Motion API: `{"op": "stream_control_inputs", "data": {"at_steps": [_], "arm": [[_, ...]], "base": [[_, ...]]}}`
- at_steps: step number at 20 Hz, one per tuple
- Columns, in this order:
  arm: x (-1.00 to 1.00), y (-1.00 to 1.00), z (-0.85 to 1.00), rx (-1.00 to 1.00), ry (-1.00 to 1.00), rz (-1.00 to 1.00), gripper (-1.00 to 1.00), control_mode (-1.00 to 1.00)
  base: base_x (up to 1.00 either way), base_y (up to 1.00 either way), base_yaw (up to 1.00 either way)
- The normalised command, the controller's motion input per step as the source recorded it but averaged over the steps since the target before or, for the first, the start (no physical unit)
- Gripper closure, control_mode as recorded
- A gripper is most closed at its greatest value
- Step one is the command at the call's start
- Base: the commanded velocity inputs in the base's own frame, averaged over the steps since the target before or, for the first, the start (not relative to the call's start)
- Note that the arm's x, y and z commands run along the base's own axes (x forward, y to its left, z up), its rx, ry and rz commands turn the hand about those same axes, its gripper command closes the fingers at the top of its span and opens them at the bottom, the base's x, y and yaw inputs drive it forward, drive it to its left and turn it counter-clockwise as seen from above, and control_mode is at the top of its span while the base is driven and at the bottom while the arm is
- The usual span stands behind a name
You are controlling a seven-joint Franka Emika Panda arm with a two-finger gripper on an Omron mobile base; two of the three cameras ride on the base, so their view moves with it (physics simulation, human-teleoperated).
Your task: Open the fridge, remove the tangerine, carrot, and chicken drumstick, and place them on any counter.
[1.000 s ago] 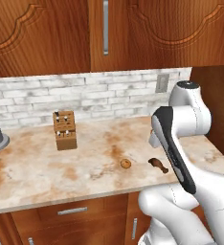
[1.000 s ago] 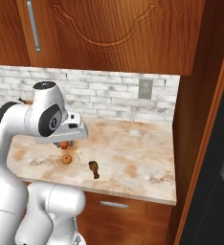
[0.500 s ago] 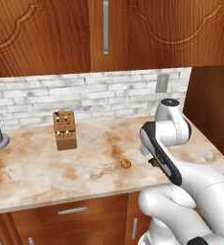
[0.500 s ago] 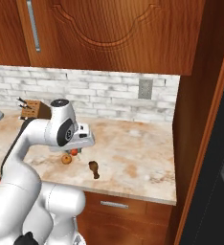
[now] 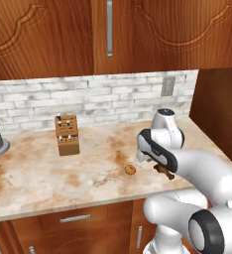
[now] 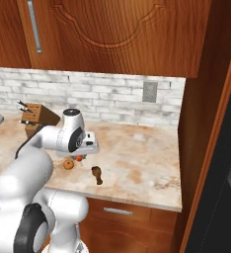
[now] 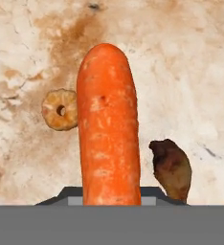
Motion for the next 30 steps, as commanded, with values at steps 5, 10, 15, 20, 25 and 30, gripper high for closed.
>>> {"op": "stream_control_inputs", "data": {"at_steps": [5, 10, 15, 20, 25, 30], "arm": [[0.59, 0.02, -0.38, 0.0, 0.02, 0.0, 1.0, -1.0], [0.59, 0.01, -0.42, 0.0, 0.01, 0.0, 1.0, -1.0], [0.48, 0.0, -0.45, 0.0, 0.01, 0.0, 1.0, -1.0], [0.29, 0.14, -0.52, 0.0, 0.0, 0.01, -1.0, -1.0], [0.07, 0.15, -0.24, 0.0, 0.02, 0.01, -1.0, -1.0], [-0.21, 0.0, 0.28, 0.01, -0.05, 0.0, -1.0, -1.0]], "base": [[0.0, 0.0, 0.0], [0.0, 0.0, 0.0], [0.0, 0.0, 0.0], [0.0, 0.0, 0.0], [0.0, 0.0, 0.0], [0.0, 0.0, 0.0]]}}
